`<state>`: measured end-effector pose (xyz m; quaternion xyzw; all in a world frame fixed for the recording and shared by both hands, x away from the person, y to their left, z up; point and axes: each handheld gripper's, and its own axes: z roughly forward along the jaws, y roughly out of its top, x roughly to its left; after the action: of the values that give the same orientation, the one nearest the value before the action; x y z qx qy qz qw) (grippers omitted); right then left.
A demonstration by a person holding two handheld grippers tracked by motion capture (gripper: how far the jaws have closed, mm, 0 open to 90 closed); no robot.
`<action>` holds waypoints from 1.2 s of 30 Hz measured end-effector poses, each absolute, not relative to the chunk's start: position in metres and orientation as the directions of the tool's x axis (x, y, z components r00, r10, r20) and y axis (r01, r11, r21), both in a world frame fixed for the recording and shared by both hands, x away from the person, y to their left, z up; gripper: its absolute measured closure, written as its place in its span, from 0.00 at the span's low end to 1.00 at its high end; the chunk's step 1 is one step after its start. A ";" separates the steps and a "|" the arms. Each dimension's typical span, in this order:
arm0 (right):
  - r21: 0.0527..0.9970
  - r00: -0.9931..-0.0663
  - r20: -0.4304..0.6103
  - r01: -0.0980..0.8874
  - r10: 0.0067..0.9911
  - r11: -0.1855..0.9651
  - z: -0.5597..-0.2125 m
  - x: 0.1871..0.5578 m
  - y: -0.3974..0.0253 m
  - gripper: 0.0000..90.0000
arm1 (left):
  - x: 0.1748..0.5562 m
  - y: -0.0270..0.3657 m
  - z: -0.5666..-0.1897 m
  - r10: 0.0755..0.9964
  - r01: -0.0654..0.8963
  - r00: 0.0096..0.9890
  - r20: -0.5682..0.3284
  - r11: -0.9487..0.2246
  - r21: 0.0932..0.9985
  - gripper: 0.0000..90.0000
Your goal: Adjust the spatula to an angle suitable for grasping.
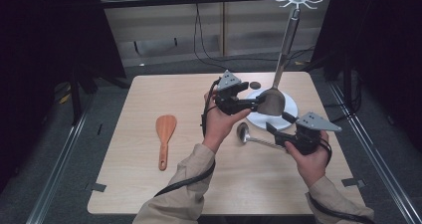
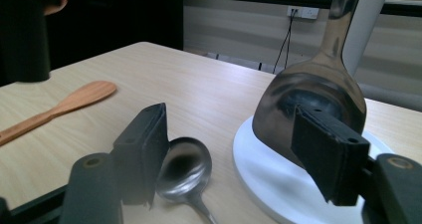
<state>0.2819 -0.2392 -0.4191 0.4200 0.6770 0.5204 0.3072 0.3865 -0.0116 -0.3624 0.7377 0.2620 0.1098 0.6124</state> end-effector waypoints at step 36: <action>0.999 -0.334 -0.003 0.033 0.942 0.015 -0.339 0.328 -0.247 1.00 | 0.352 0.052 -0.419 0.592 0.339 0.791 -0.155 -0.213 0.917 0.17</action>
<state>0.3279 -0.2473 -0.3391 0.4144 0.5884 0.5665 0.4014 0.3524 0.0521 -0.4186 0.7701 0.3020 0.1150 0.5500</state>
